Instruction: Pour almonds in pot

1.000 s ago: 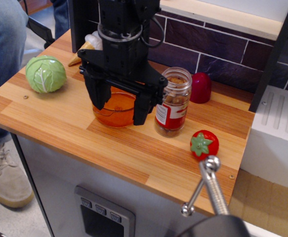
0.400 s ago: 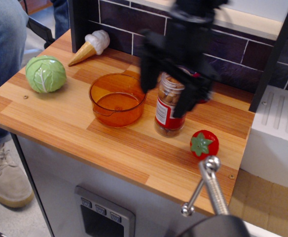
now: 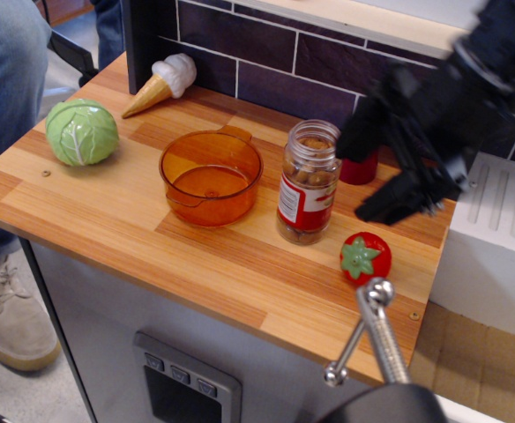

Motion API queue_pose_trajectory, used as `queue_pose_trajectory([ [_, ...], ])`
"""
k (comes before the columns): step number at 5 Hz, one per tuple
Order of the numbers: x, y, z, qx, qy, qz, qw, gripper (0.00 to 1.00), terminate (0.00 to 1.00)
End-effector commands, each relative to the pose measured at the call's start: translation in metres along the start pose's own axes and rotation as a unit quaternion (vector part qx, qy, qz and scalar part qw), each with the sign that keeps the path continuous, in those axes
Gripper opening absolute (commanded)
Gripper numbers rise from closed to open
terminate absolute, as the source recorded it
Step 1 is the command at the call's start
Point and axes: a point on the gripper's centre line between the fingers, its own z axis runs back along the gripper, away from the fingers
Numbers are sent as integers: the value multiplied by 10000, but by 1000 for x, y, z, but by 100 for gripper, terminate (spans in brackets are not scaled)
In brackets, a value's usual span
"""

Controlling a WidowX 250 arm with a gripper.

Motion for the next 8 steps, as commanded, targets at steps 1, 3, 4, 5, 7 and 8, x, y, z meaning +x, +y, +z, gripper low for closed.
queue_pose_trajectory([
  [1,19,-1,0,1098,703,-2148,9679,100,0],
  [3,14,22,-21,1365,1736,-2699,9372,100,0],
  [4,-1,39,-31,1410,1818,-2692,9352,100,0],
  [5,-10,58,-50,1638,2005,-2680,9280,100,0],
  [7,-23,86,-72,1967,2375,-2331,9222,100,0],
  [8,-22,86,-78,2292,2761,-2035,9110,100,0],
])
